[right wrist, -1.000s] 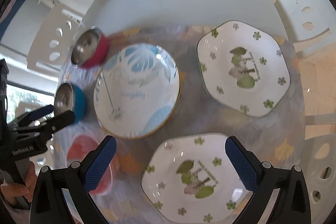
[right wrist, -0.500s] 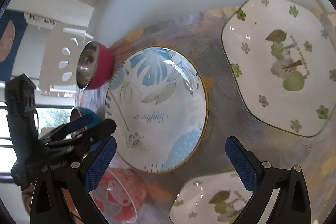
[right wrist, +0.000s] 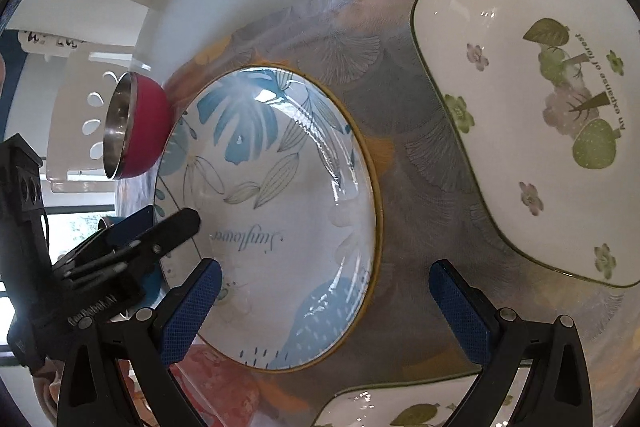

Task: Organize plates and bowls
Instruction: 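Close both grippers on the rim of the blue-leaf plate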

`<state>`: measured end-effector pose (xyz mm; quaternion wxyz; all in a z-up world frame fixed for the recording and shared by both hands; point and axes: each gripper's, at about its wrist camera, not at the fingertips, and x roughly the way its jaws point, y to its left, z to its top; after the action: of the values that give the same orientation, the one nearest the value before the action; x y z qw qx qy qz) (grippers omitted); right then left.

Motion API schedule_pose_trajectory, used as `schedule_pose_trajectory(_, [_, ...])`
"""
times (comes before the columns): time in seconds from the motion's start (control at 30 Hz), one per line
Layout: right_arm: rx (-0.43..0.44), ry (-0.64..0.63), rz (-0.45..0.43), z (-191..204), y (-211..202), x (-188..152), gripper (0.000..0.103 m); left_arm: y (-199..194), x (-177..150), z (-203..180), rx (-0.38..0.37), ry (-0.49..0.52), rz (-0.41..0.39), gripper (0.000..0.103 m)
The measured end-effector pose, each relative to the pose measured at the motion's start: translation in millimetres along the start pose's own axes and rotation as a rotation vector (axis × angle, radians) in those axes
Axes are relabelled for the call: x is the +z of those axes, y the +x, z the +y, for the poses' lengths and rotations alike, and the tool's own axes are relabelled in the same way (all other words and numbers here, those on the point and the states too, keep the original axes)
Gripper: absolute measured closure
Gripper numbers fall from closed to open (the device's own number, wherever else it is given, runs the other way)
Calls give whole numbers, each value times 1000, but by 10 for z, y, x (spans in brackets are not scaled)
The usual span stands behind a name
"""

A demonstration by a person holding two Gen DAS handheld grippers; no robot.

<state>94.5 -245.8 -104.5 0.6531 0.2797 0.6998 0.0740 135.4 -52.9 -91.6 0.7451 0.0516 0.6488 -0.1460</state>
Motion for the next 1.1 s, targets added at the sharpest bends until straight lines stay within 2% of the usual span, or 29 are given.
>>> schedule_pose_trajectory(0.07, [2,6,-7,-18,-4,-2,0,-19,10,24,-23,-5,-13,25])
schedule_pose_trajectory(0.1, [3,9,-8,-26,3,0,0,-27,16,54,-27,-7,-20,29])
schedule_pose_trajectory(0.23, [-10,-7,-6,-27,27,25,0,-11,49,90,-8,37,-34,35])
schedule_pose_trajectory(0.4, [-81,-66,-7,64,89,62,0,34,94,134,5,49,-40,35])
schedule_pose_trajectory(0.5, [-99,-81,-17,98,127,77,0,-67,111,211,-75,19,-57,35])
schedule_pose_trajectory(0.63, [-89,-74,-33,77,121,80,0,-260,99,556,-320,-124,-114,35])
schedule_pose_trajectory(0.67, [-84,-71,-39,64,113,78,0,-274,98,586,-334,-129,-123,35])
schedule_pose_trajectory(0.8, [-92,-74,-48,56,104,53,0,-237,119,591,-292,-83,-129,35])
schedule_pose_trajectory(0.93, [-130,-95,-52,119,122,41,0,-72,112,399,-153,-7,-92,36])
schedule_pose_trajectory(1.1, [-163,-109,-57,185,168,38,0,125,136,185,-60,57,-42,36])
